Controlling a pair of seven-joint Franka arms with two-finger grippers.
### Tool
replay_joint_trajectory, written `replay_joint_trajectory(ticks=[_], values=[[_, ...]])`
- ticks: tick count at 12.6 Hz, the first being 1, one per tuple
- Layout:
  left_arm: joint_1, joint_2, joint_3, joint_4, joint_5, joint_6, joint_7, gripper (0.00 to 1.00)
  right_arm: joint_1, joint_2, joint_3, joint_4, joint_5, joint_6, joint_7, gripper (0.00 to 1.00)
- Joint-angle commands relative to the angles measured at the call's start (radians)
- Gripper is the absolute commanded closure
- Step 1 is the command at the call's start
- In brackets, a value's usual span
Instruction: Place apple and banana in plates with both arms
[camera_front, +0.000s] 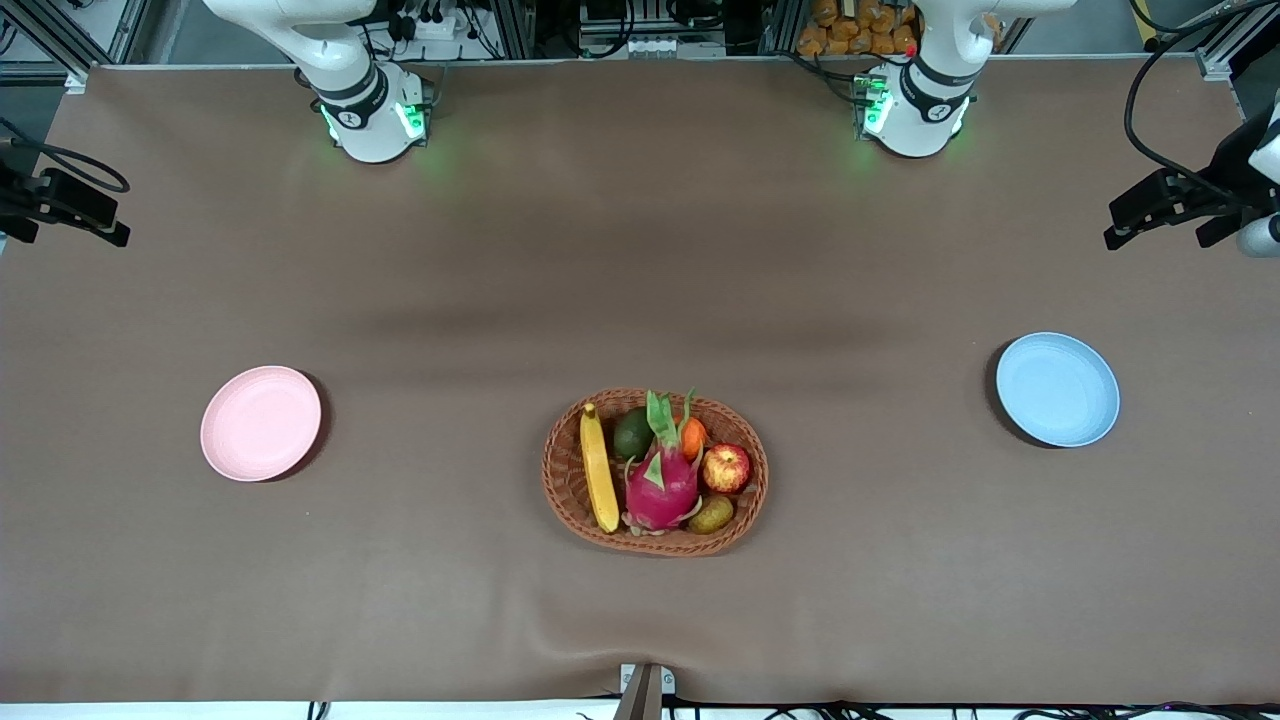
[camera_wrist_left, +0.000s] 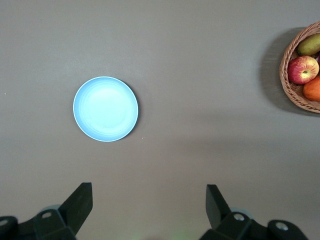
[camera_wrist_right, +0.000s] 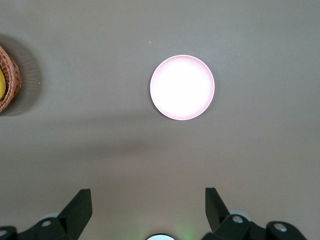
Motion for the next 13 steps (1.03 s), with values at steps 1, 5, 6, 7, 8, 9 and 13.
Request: replay_joint_trajectory(ticks=[1, 5, 6, 7, 8, 9, 13], values=[[-0.002, 0.005, -0.001, 0.022, -0.009, -0.026, 0.0, 0.0, -0.015, -0.026, 0.013, -0.029, -0.02, 0.015, -0.016, 0.0], [-0.003, 0.013, -0.001, 0.031, -0.009, -0.03, 0.001, 0.0, -0.015, -0.021, 0.014, -0.032, -0.018, 0.016, -0.016, 0.0], [-0.005, 0.015, -0.001, 0.029, -0.011, -0.03, 0.001, 0.0, -0.015, -0.02, 0.014, -0.032, -0.018, 0.016, -0.016, 0.0], [-0.005, 0.027, -0.001, 0.031, -0.012, -0.03, 0.001, 0.0, -0.015, -0.02, 0.014, -0.032, -0.018, 0.018, -0.016, 0.0], [-0.006, 0.033, -0.001, 0.031, -0.012, -0.03, 0.001, 0.0, -0.015, -0.017, 0.014, -0.032, -0.018, 0.028, -0.016, 0.0], [-0.008, 0.041, -0.002, 0.031, -0.012, -0.029, 0.0, 0.0, -0.014, -0.015, 0.014, -0.043, -0.018, 0.041, -0.016, 0.0], [-0.023, 0.175, -0.054, 0.126, -0.011, -0.029, 0.016, 0.0, -0.012, -0.015, 0.014, -0.075, -0.015, 0.059, -0.016, 0.0]])
